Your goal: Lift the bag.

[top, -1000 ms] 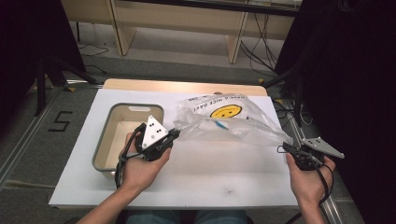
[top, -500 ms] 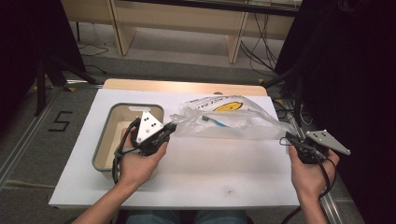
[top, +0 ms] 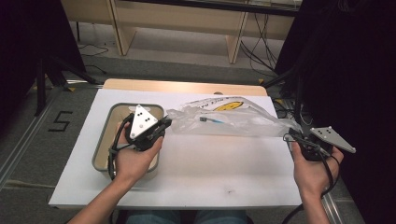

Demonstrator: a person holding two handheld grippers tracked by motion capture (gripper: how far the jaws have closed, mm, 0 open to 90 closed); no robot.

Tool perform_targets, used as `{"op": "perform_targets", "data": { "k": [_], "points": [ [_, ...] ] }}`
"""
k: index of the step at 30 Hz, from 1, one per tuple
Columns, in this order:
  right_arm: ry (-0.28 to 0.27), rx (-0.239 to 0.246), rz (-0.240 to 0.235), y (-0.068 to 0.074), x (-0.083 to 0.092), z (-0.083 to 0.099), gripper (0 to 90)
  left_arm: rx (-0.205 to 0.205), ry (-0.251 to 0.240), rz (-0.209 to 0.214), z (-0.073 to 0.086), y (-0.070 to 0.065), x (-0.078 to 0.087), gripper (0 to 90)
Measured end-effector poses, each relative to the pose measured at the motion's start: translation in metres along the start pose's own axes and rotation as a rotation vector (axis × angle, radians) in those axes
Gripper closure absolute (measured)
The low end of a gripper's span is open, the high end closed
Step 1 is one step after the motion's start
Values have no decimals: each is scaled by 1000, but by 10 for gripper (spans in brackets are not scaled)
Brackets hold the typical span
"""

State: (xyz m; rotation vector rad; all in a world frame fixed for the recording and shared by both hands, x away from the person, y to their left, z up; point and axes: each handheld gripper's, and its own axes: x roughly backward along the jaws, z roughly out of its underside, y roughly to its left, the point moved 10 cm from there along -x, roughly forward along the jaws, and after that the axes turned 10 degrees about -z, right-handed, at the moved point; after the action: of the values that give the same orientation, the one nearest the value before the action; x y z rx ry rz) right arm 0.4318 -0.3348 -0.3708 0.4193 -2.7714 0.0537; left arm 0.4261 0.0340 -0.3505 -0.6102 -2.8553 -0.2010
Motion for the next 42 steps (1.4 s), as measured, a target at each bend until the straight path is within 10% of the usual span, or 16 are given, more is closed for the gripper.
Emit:
{"op": "perform_targets", "data": {
  "k": [42],
  "points": [
    [-48,-1,19,-6,12,-8,900,-16,-126,27,-36,-13,20,895]
  ]
}}
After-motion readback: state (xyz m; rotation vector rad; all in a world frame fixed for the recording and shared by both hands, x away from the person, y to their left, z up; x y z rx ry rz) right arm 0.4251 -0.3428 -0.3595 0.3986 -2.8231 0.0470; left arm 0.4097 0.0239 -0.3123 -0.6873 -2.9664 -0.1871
